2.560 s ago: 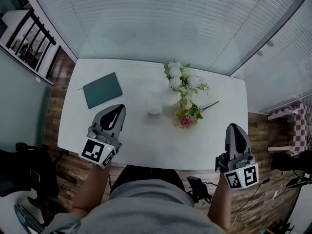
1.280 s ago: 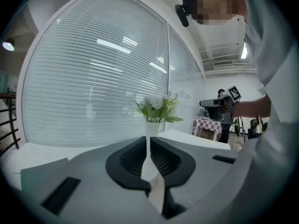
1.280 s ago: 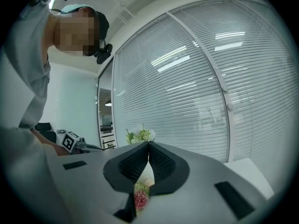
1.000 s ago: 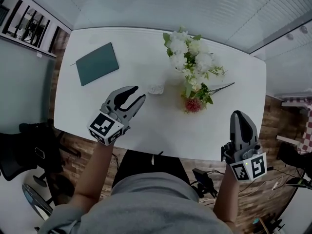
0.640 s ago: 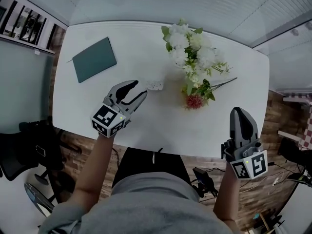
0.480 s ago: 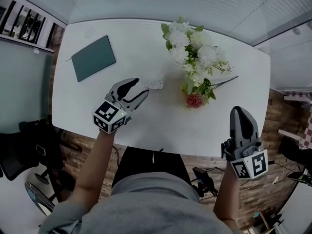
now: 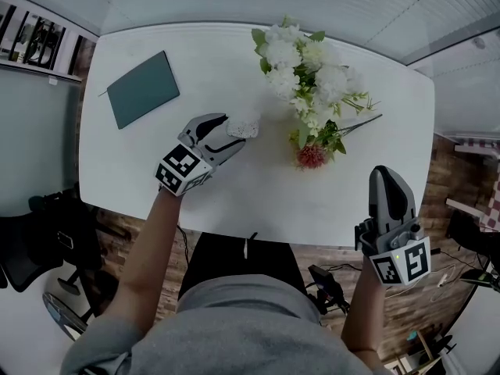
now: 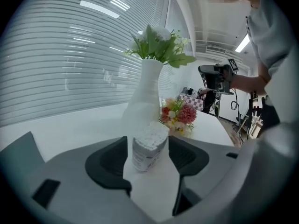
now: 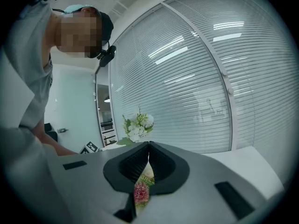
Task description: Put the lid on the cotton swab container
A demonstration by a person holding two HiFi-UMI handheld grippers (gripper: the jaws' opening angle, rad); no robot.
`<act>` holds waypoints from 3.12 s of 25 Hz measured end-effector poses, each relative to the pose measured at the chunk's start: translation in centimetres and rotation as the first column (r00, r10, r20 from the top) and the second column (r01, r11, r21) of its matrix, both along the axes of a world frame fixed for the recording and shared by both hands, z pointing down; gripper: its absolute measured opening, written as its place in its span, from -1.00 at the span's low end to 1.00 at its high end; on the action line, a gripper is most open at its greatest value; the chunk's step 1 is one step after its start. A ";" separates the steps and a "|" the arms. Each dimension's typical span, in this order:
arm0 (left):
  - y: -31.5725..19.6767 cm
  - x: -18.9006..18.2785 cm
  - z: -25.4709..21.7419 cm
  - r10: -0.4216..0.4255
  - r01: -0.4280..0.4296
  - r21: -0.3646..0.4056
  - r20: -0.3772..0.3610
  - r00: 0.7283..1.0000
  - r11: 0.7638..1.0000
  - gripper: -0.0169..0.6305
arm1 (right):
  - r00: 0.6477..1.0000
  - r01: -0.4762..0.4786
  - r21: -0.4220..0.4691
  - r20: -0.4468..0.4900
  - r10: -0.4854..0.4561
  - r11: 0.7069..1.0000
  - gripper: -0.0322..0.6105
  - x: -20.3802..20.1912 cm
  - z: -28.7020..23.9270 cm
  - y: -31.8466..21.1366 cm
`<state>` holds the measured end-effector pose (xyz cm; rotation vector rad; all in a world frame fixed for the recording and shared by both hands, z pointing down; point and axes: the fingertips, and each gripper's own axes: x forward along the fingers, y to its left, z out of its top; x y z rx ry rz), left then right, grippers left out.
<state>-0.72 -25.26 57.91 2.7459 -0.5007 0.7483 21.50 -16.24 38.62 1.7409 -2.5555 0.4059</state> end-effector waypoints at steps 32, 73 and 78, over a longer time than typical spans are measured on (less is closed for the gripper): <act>1.6 1.5 3.0 0.218 -0.235 0.114 0.144 0.965 0.965 -0.17 | 1.000 -0.018 -0.006 -0.012 0.018 1.000 -0.82 -0.2 -0.3 0.0; 6.4 2.6 -10.7 0.060 -0.110 0.230 0.211 0.976 0.967 -0.18 | 0.996 0.079 0.175 0.020 -0.083 0.981 -0.82 -1.0 -8.7 1.7; 7.0 3.6 -12.3 0.085 -0.135 0.243 0.206 0.975 0.961 -0.18 | 0.995 0.100 0.212 0.009 -0.104 0.972 -0.82 -1.2 -10.5 1.5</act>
